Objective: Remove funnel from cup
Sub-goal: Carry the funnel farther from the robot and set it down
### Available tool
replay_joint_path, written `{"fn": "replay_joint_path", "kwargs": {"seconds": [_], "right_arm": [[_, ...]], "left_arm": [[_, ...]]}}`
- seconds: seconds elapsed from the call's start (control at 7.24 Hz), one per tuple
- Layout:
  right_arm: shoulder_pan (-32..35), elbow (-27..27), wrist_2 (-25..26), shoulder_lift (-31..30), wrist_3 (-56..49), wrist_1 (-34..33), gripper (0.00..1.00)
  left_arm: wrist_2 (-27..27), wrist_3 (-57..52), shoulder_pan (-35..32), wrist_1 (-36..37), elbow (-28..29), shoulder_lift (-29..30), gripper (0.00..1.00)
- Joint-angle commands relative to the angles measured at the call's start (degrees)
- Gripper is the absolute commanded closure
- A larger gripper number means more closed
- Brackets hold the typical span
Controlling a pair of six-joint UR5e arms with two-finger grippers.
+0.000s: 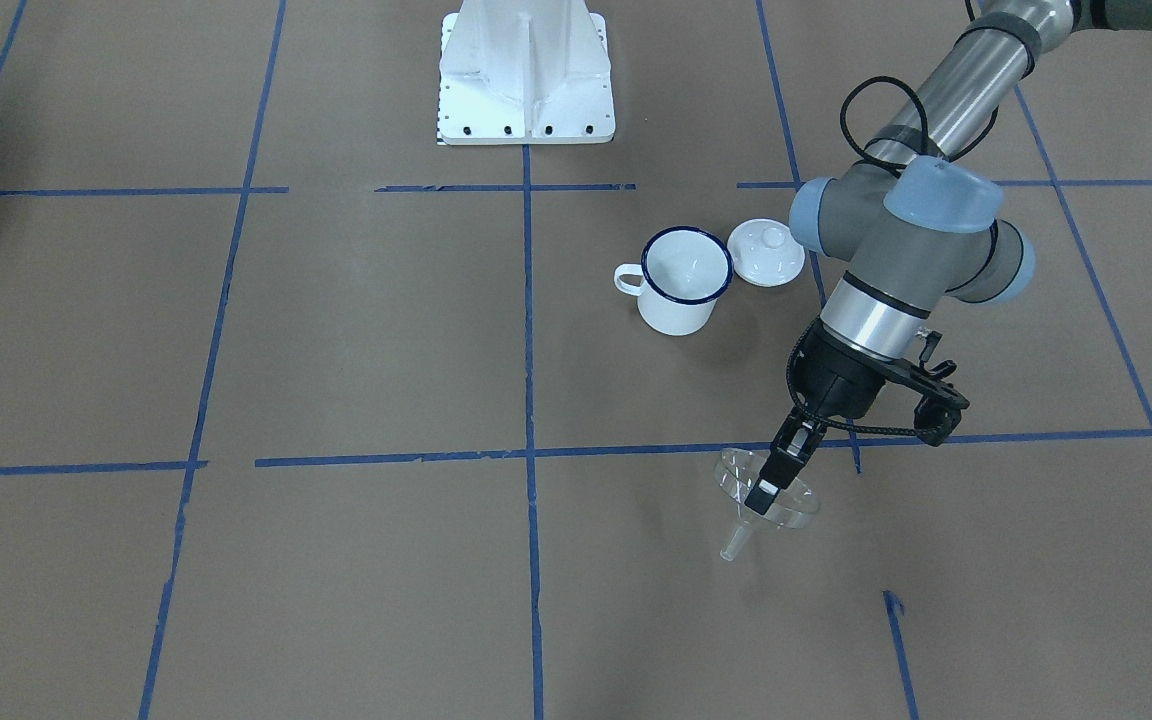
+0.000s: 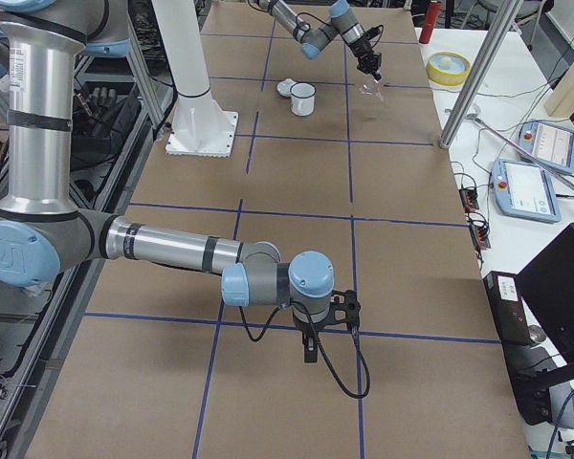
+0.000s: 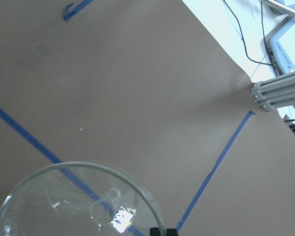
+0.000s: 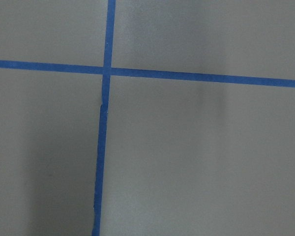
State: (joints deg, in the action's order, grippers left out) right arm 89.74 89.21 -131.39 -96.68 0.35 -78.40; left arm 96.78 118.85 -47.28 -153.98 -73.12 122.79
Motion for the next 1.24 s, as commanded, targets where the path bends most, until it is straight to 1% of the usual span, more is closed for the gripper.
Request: {"fn": "replay_joint_path", "kwargs": {"seconds": [0.0, 0.28, 0.41, 0.55, 0.83, 0.97, 1.11], "right_arm": [[0.0, 0.09, 0.0, 0.0, 0.0, 0.0, 0.0], [0.0, 0.0, 0.0, 0.0, 0.0, 0.0, 0.0], [0.0, 0.0, 0.0, 0.0, 0.0, 0.0, 0.0], [0.0, 0.0, 0.09, 0.0, 0.0, 0.0, 0.0], [0.0, 0.09, 0.0, 0.0, 0.0, 0.0, 0.0], [0.0, 0.0, 0.0, 0.0, 0.0, 0.0, 0.0], [0.0, 0.09, 0.0, 0.0, 0.0, 0.0, 0.0]], "left_arm": [[-3.07, 0.33, 0.79, -8.85, 5.34, 0.09, 1.0], [-4.4, 0.33, 1.58, -12.82, 7.28, 0.0, 1.0], [-4.4, 0.33, 1.84, -12.83, 7.64, 0.0, 1.0], [-4.4, 0.33, 2.11, -12.92, 8.42, 0.0, 0.86], [-4.31, 0.33, 2.63, -12.75, 8.43, 0.0, 0.25], [-3.88, 0.07, 2.64, -12.4, 7.47, -0.09, 0.1], [-3.79, 0.06, 2.72, -10.39, 2.94, -2.61, 0.01]]}}
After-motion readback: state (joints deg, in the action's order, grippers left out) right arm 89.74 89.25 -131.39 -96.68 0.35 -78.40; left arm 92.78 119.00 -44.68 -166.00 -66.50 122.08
